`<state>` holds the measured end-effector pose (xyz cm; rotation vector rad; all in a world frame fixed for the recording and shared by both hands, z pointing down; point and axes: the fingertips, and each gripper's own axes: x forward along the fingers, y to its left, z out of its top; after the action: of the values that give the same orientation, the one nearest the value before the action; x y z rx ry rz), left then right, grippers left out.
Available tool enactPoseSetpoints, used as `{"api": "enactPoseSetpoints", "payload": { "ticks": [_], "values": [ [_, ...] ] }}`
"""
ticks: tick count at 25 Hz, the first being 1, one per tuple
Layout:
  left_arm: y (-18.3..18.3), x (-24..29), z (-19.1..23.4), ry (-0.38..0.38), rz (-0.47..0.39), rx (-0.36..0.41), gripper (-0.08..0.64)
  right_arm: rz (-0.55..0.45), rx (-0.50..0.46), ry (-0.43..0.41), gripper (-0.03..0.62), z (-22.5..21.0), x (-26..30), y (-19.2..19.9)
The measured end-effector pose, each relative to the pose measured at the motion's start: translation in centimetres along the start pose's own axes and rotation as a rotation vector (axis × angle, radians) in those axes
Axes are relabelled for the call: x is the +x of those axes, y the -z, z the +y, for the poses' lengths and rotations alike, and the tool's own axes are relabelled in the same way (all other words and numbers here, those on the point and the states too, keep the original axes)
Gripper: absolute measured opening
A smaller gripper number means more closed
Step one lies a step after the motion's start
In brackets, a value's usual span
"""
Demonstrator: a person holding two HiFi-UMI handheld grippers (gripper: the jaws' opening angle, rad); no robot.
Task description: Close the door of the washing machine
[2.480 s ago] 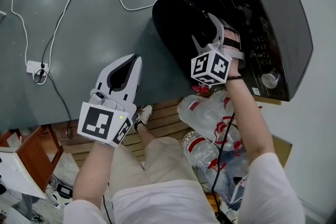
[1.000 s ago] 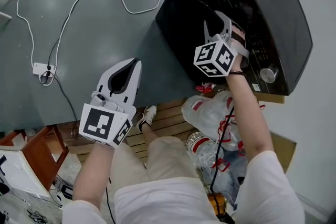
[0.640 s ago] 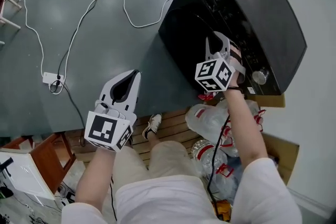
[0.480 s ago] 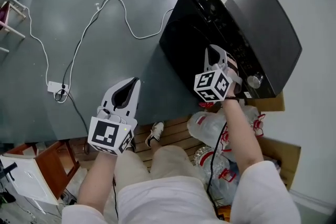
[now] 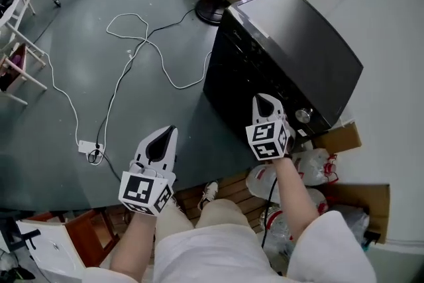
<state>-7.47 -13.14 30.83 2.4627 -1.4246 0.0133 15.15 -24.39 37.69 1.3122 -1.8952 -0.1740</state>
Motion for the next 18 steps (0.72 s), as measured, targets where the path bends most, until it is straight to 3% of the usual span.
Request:
{"api": "enactPoseSetpoints", "payload": {
  "ticks": [8, 18],
  "values": [
    [-6.2, -2.4, -2.2, 0.0, -0.07, 0.084, 0.003, -0.138, 0.315, -0.055, -0.002, -0.9, -8.2, -2.6],
    [-12.7, -5.8, -4.1, -0.005, -0.174, 0.162, 0.003, -0.319, 0.403, -0.012, -0.002, -5.4, -17.2, -6.2]
  ]
}}
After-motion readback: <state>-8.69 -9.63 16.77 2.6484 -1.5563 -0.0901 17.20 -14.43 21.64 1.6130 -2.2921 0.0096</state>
